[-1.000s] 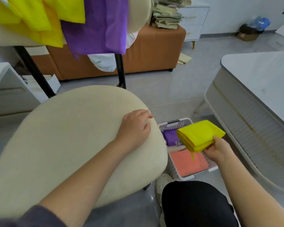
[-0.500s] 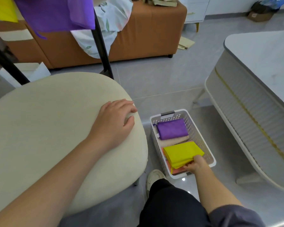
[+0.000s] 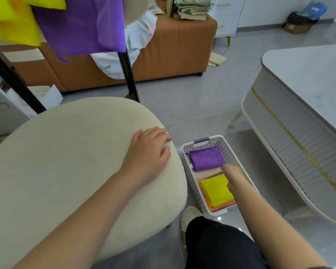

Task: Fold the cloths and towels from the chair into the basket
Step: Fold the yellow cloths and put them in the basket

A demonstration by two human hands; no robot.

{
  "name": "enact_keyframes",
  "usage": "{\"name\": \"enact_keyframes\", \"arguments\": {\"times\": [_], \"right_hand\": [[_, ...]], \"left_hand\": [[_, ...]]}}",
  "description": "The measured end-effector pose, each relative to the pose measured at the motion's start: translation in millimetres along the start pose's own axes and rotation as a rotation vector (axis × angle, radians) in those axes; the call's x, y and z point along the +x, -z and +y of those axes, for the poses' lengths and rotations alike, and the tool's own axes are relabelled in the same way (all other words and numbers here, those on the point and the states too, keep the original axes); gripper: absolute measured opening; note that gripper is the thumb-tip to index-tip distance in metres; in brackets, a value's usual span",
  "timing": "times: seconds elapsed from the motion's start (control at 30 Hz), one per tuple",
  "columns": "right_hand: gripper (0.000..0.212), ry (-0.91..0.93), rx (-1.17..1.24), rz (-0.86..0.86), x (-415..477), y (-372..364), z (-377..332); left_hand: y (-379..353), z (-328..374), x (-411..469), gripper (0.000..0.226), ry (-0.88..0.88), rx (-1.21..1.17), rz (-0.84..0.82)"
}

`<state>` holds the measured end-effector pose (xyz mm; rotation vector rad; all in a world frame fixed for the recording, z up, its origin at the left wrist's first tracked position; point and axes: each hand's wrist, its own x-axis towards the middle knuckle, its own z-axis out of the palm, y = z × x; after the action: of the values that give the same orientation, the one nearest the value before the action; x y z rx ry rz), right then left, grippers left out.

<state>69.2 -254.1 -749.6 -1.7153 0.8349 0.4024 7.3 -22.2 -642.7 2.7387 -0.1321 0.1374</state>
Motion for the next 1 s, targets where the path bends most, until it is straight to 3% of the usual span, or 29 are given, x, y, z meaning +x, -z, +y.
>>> {"name": "enact_keyframes", "arguments": {"times": [0.1, 0.23, 0.37, 0.5, 0.6, 0.67, 0.73, 0.87, 1.0], "right_hand": [[0.010, 0.185, -0.169, -0.142, -45.1, -16.7, -43.8], [0.039, 0.478, -0.265, -0.277, -102.7, -45.4, -95.3], [0.041, 0.662, -0.300, -0.383, -152.0, -84.9, -138.4], [0.040, 0.780, -0.156, -0.389, -186.7, -127.6, -191.0], [0.042, 0.788, 0.021, -0.390, -207.2, -153.7, -228.3], [0.039, 0.816, 0.071, -0.328, -217.1, -168.9, -246.4], [0.037, 0.871, 0.075, -0.191, -226.1, -179.9, -258.9], [0.048, 1.208, -0.152, 0.218, -237.8, -189.1, -270.8], [0.060, 1.521, -0.514, 0.476, -238.0, -192.0, -277.3]], "left_hand": [[9.9, -5.0, -4.1, 0.045, -0.045, 0.036, -0.049], [38.8, -29.9, -13.1, 0.034, -0.008, 0.092, -0.031], [83.1, -62.9, -1.0, 0.030, 0.161, 0.041, 0.015], [134.4, -82.3, 40.1, 0.023, 0.393, -0.373, 0.249], [175.4, -92.0, 69.0, 0.027, 0.482, -0.465, 0.595], [205.0, -99.7, 81.7, 0.039, 0.530, -0.368, 0.848], [232.8, -109.5, 90.9, 0.055, 0.613, -0.263, 0.985], [264.8, -133.2, 101.1, 0.065, 0.760, -0.159, 0.966], [271.9, -150.3, 102.6, 0.031, 0.716, -0.202, 0.869]]}}
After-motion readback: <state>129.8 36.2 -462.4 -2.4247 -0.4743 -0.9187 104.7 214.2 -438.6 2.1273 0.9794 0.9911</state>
